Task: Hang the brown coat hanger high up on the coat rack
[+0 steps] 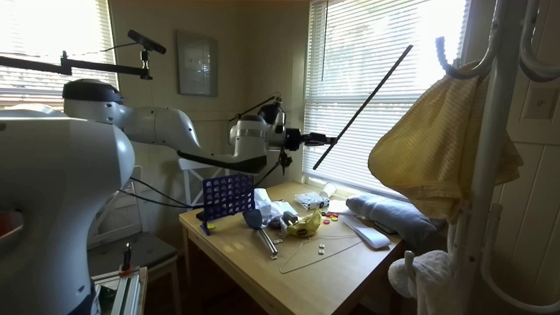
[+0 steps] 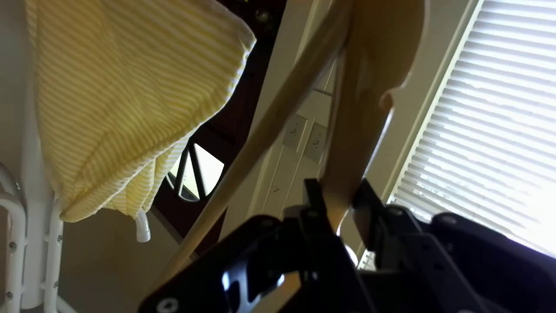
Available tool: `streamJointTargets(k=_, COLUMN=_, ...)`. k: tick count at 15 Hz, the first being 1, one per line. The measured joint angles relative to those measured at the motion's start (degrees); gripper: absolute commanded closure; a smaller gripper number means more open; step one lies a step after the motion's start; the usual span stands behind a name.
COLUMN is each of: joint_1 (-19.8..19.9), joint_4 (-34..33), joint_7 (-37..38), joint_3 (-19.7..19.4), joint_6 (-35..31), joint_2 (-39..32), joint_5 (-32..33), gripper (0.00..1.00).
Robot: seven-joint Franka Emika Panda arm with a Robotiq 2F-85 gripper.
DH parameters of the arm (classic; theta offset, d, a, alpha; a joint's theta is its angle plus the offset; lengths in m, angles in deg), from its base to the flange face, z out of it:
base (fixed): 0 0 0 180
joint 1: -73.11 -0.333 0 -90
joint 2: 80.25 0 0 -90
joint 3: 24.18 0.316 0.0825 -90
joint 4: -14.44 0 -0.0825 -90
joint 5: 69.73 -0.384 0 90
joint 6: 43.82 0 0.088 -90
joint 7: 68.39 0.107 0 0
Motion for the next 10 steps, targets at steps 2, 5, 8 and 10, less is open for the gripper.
streamJointTargets(k=2, joint_1=-0.1, joint_4=0.0, joint_7=0.0, joint_3=0.0, joint_6=0.0, joint_2=0.0, joint_5=0.0, gripper=0.94)
streamJointTargets(k=5, joint_1=0.0, joint_4=-0.9, joint_7=4.0, joint_3=-1.7, joint_6=3.4, joint_2=-0.1, joint_5=2.3, gripper=0.94)
streamJointTargets(k=8, joint_1=-0.2, joint_4=-2.6, joint_7=9.6, joint_3=-7.7, joint_6=8.5, joint_2=-0.1, joint_5=8.3, gripper=0.94)
streamJointTargets(k=10, joint_1=-0.3, joint_4=-3.6, joint_7=12.4, joint_3=-11.7, joint_6=11.9, joint_2=0.0, joint_5=11.6, gripper=0.94)
